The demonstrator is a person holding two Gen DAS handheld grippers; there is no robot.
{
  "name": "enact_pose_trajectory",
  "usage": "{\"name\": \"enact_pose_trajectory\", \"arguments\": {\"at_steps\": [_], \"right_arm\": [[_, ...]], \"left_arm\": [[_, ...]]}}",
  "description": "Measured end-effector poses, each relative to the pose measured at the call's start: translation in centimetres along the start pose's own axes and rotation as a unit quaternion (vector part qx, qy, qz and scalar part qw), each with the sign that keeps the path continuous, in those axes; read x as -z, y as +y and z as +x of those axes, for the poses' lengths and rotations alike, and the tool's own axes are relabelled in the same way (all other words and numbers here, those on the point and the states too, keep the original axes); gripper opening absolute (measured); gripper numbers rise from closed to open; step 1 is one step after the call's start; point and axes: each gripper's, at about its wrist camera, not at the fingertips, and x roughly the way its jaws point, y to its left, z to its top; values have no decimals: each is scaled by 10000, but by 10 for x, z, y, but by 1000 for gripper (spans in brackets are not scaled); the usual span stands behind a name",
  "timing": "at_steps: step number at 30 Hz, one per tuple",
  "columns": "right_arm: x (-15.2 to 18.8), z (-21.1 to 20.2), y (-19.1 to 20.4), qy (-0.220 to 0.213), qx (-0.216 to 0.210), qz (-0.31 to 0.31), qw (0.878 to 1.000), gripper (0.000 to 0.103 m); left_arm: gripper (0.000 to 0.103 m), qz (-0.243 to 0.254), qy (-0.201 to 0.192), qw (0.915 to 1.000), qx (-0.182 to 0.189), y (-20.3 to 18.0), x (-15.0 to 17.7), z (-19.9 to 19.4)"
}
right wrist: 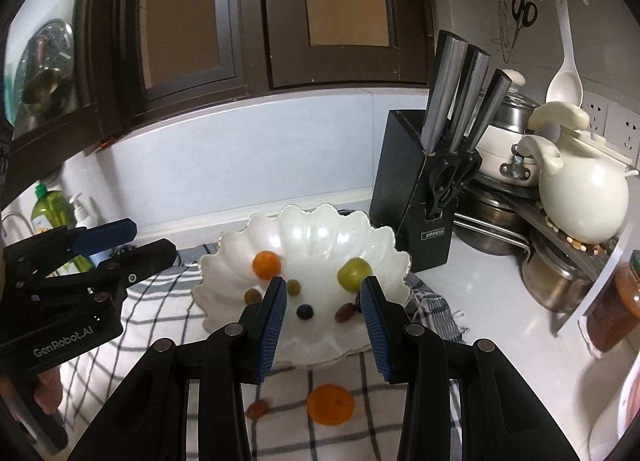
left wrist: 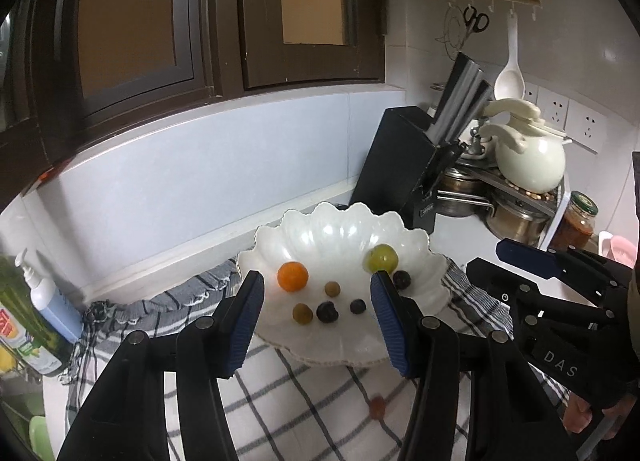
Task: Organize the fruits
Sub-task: 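Lift both open grippers away from the bowl, then lower the right gripper to the mandarin while the left approaches the small brown date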
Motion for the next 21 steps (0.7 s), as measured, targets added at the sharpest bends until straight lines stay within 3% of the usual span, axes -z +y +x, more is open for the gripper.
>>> {"name": "enact_pose_trajectory", "arguments": {"at_steps": [4, 13, 21], "right_arm": [[8, -11, 2, -62, 6, -45, 10000, 49], [27, -29, 7, -108, -58, -175, 9998, 49], [43, -32, 8, 42, -117, -156, 9998, 49]], "left_arm": [[55, 0, -4, 10000, -26, -4, 8, -9], [55, 7, 87, 10000, -22, -12, 32, -23], [62, 49, 208, 9998, 22, -18, 52, -26]]}}
